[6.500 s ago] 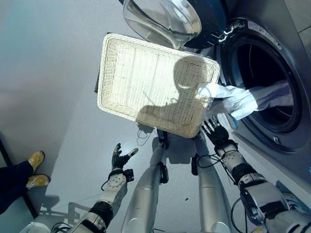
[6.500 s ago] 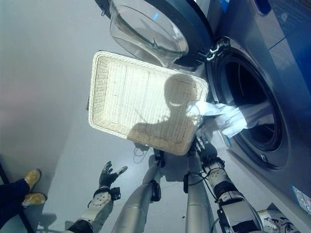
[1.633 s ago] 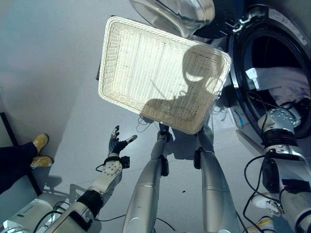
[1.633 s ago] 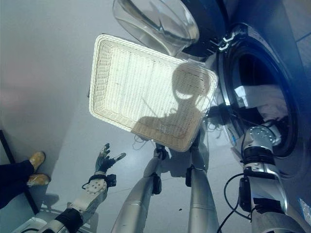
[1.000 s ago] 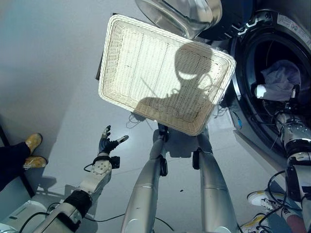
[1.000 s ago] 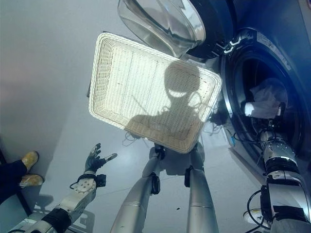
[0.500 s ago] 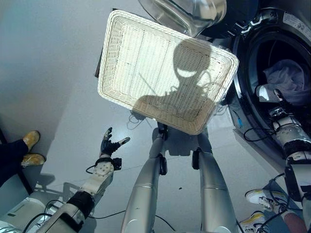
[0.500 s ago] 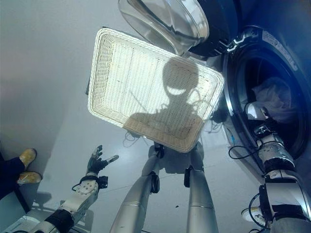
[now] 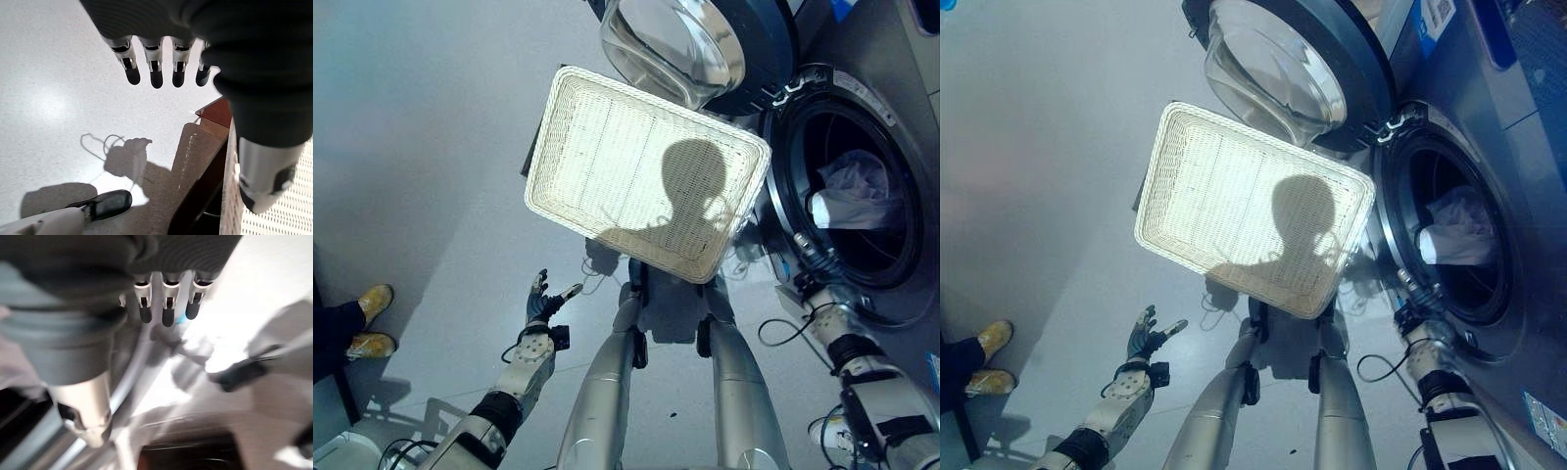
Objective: Put the clothes into the washing machine.
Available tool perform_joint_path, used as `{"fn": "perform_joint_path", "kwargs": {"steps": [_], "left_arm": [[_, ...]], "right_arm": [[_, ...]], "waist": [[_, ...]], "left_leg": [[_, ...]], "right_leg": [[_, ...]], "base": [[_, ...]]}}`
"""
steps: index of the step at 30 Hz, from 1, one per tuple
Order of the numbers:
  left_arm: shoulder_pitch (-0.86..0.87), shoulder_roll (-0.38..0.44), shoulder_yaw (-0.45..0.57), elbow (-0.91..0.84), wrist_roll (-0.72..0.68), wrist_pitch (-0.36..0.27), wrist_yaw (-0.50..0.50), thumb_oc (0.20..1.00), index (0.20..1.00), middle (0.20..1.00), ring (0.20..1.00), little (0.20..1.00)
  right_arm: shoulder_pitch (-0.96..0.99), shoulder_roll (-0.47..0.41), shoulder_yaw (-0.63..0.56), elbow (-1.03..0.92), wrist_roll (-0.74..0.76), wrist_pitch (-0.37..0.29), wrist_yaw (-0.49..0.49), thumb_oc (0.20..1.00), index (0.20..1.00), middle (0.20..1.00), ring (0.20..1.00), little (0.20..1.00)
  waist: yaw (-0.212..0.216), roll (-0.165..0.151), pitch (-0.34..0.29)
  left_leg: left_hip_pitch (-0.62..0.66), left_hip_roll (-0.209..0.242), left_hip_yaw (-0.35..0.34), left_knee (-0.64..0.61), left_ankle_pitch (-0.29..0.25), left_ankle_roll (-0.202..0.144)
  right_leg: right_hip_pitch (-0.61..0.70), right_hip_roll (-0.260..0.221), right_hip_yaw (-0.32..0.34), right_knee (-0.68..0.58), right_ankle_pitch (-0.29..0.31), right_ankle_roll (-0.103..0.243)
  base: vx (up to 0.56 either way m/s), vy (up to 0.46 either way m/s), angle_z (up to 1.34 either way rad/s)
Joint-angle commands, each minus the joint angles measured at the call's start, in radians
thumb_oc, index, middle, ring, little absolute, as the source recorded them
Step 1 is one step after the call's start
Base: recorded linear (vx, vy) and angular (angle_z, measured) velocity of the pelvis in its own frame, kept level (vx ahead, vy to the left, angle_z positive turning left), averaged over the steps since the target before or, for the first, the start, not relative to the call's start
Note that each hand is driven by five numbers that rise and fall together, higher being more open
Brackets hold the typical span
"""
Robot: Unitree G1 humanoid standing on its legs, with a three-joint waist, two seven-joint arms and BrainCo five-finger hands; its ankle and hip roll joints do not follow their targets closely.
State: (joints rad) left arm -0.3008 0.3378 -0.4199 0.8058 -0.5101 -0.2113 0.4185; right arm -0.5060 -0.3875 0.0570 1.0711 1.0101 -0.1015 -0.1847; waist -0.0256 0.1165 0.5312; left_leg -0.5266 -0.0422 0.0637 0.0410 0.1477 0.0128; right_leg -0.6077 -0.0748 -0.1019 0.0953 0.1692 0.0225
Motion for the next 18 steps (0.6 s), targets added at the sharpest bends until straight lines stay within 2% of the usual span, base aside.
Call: {"fn": "perform_joint_path", "kwargs": {"steps": [1, 5, 6, 8, 9, 11, 14, 17, 18], "left_arm": [[0.05, 0.004, 0.044, 0.042, 0.023, -0.033, -0.054, 1.0, 1.0, 1.0, 1.0, 1.0], [0.05, -0.015, 0.078, 0.102, 0.007, -0.029, -0.137, 1.0, 1.0, 1.0, 1.0, 1.0], [0.059, -0.021, 0.099, 0.133, -0.013, -0.027, -0.211, 1.0, 1.0, 1.0, 1.0, 1.0], [0.067, -0.023, 0.108, 0.145, -0.018, -0.029, -0.246, 1.0, 1.0, 1.0, 1.0, 1.0], [0.077, -0.026, 0.125, 0.167, -0.036, -0.029, -0.308, 1.0, 1.0, 1.0, 1.0, 1.0], [0.103, -0.03, 0.142, 0.199, -0.039, -0.028, -0.374, 1.0, 1.0, 1.0, 1.0, 1.0], [0.126, -0.033, 0.155, 0.221, -0.035, -0.021, -0.418, 1.0, 1.0, 1.0, 1.0, 1.0], [0.158, -0.033, 0.168, 0.26, -0.017, 0.01, -0.513, 1.0, 1.0, 1.0, 1.0, 1.0], [0.163, -0.033, 0.17, 0.27, -0.014, 0.016, -0.533, 1.0, 1.0, 1.0, 1.0, 1.0]], "right_arm": [[0.031, -0.015, 0.021, -0.005, -0.059, 0.01, 0.021, 1.0, 1.0, 1.0, 1.0, 1.0], [0.059, 0.028, 0.039, 0.035, -0.108, 0.006, 0.055, 1.0, 1.0, 1.0, 1.0, 1.0], [0.081, 0.044, 0.054, 0.051, -0.169, -0.008, 0.091, 1.0, 1.0, 1.0, 1.0, 1.0], [0.094, 0.05, 0.061, 0.055, -0.193, -0.016, 0.098, 1.0, 1.0, 1.0, 1.0, 1.0], [0.117, 0.056, 0.071, 0.062, -0.253, -0.021, 0.113, 1.0, 1.0, 1.0, 1.0, 1.0], [0.164, 0.061, 0.086, 0.08, -0.357, -0.054, 0.118, 1.0, 1.0, 1.0, 1.0, 1.0], [0.201, 0.059, 0.108, 0.095, -0.503, -0.097, 0.089, 1.0, 1.0, 1.0, 1.0, 1.0], [0.259, 0.05, 0.193, 0.07, -0.811, -0.213, -0.024, 1.0, 1.0, 1.0, 1.0, 1.0], [0.272, 0.051, 0.205, 0.059, -0.827, -0.228, -0.018, 1.0, 1.0, 1.0, 1.0, 1.0]], "waist": [[0.014, -0.012, -0.011], [0.018, -0.029, -0.011], [0.022, -0.04, -0.011], [0.022, -0.044, -0.011], [0.023, -0.051, -0.011], [0.024, -0.061, -0.036], [0.027, -0.07, -0.071], [0.028, -0.09, -0.144], [0.026, -0.095, -0.161]], "left_leg": [[0.031, -0.023, 0.023, 0.019, -0.049, -0.027], [0.109, -0.021, 0.022, 0.009, -0.058, -0.026], [0.167, -0.022, 0.015, 0.003, -0.068, -0.026], [0.193, -0.02, 0.014, -0.002, -0.071, -0.027], [0.238, -0.018, 0.015, -0.009, -0.076, -0.029], [0.287, -0.013, 0.014, -0.025, -0.082, -0.033], [0.321, -0.01, 0.011, -0.041, -0.085, -0.037], [0.387, -0.007, 0.009, -0.06, -0.095, -0.038], [0.399, -0.006, 0.01, -0.059, -0.099, -0.037]], "right_leg": [[0.042, 0.046, -0.038, 0.086, -0.083, 0.049], [0.12, 0.045, -0.035, 0.064, -0.082, 0.051], [0.181, 0.044, -0.031, 0.052, -0.089, 0.051], [0.207, 0.044, -0.031, 0.045, -0.091, 0.052], [0.254, 0.043, -0.029, 0.033, -0.096, 0.052], [0.312, 0.043, -0.033, 0.008, -0.1, 0.053], [0.354, 0.043, -0.038, -0.018, -0.103, 0.054], [0.439, 0.042, -0.045, -0.051, -0.116, 0.052], [0.457, 0.043, -0.047, -0.053, -0.122, 0.05]], "base": [[-0.01, 0.076, 0.07], [0.0, 0.036, 0.01], [0.01, 0.047, 0.05], [0.01, 0.047, 0.04], [0.03, 0.045, 0.0], [0.05, 0.028, 0.02], [0.05, 0.0, 0.02], [0.12, -0.043, 0.13], [0.15, -0.059, 0.23]]}}
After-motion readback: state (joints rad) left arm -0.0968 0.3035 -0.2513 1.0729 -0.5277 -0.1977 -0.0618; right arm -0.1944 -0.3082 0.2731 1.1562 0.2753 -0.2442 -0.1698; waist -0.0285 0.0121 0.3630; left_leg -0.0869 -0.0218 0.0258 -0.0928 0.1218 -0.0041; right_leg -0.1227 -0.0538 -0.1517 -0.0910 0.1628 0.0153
